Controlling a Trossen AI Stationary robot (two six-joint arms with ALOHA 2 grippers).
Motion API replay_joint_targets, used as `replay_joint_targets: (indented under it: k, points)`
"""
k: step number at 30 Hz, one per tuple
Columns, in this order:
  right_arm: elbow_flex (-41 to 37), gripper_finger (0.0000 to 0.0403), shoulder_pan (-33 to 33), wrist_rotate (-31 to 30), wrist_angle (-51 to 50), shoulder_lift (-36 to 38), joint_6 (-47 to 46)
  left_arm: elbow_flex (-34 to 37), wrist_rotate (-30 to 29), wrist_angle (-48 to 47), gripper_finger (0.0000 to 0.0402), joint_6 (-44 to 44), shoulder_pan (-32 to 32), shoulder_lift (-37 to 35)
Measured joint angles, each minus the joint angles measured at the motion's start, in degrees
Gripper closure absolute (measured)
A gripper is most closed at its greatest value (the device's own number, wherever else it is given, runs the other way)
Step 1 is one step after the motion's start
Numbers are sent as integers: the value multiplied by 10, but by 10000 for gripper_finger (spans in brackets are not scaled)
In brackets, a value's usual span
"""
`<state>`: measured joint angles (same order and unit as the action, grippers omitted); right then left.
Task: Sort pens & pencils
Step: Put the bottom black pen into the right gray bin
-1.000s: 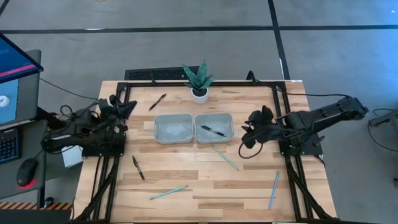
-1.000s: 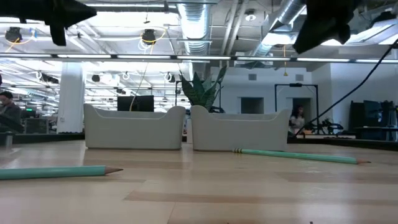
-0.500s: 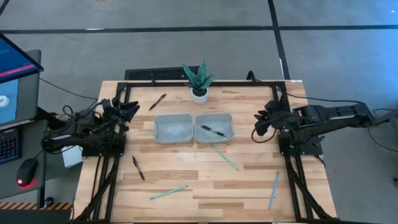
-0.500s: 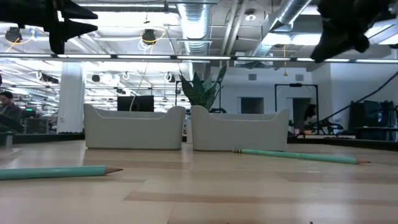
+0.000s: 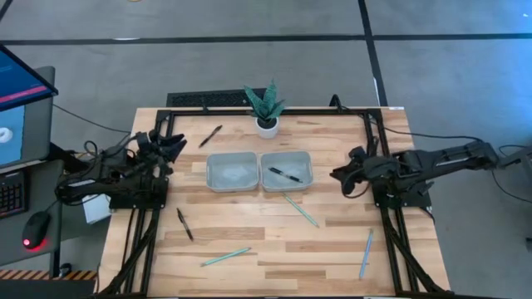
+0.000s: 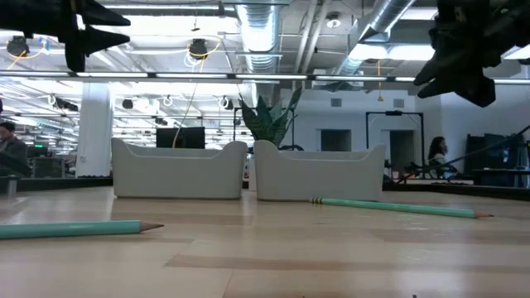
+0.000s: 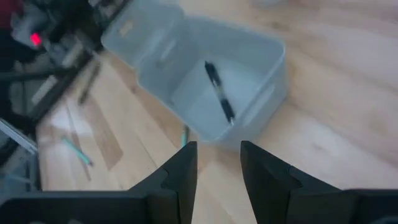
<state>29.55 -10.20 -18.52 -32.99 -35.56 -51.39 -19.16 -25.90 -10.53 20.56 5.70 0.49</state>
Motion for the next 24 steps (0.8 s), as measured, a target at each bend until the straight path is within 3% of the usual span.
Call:
replay_joint_targets:
  k: [9,14,18,24]
  points:
    - [-1,259,-55,11,39,-67,-16,0,-38,-50,246,31,0,0]
    - [-1,259,-63,8,45,-85,-17,0,12,-63,246,26,0,0]
    - [-1,259,-62,5,53,-87,-8,-1,12,-65,246,2,0,4]
    - [-1,259,-62,5,52,-87,-7,-51,44,-66,246,-58,0,45]
